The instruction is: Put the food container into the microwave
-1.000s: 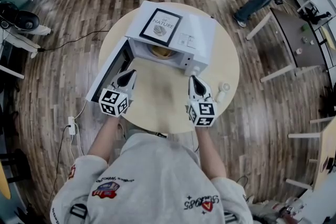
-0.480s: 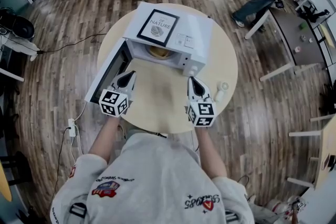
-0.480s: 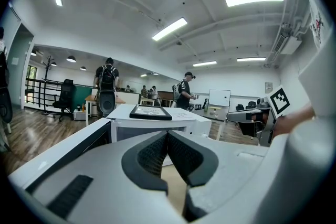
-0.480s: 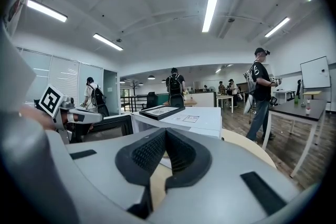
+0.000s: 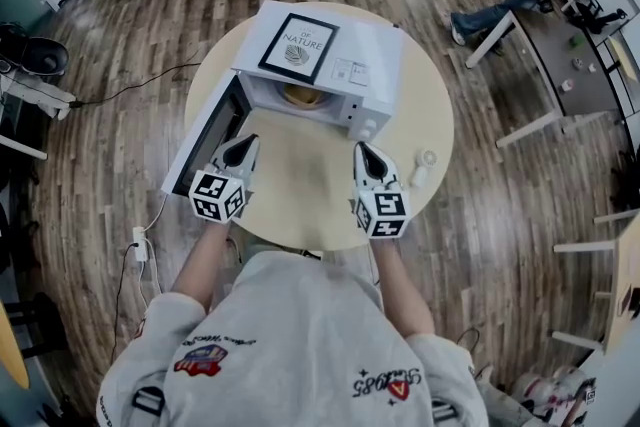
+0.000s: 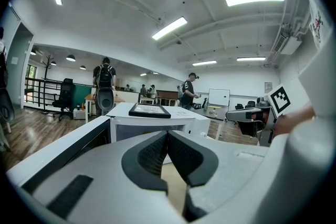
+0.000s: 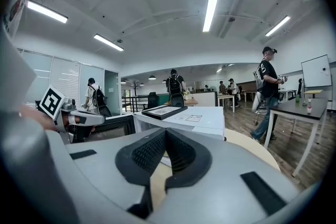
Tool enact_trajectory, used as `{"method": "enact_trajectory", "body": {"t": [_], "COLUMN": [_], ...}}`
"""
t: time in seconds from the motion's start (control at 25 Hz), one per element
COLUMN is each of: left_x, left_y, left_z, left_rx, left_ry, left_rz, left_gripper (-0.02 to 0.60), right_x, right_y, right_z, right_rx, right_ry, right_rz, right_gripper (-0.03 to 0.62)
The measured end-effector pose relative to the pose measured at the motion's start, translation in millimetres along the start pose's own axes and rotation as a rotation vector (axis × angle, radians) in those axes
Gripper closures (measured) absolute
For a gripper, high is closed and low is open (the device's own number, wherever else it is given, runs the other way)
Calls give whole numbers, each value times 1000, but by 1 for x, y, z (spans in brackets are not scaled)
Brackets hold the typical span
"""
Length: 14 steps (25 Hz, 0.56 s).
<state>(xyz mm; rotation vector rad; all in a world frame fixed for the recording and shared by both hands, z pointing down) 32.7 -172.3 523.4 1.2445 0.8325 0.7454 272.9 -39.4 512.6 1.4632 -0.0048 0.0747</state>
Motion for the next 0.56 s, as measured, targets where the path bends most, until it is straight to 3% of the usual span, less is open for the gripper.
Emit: {"method": "enact_trajectory", "body": {"t": [0.56], "left_x": [5], "left_y": [-3], "left_z": [0], "left_rx": [-3], "left_ry": [1], "left_rz": [-1], "left_gripper": [577], "right_x": [-8], "right_y": [-3], "right_z": [2], "right_rx": [1], "right_ry": [-12], "right_rz": [5], "right_gripper": [589]}}
Point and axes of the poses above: the fingertips, and each gripper's own axes: z forward along the fingers, x to its right, y out of its underside, the point moved 5 cm from there along -z, backward along the fingers, and after that the axes turned 6 degrees about x, right-handed, at the moved point
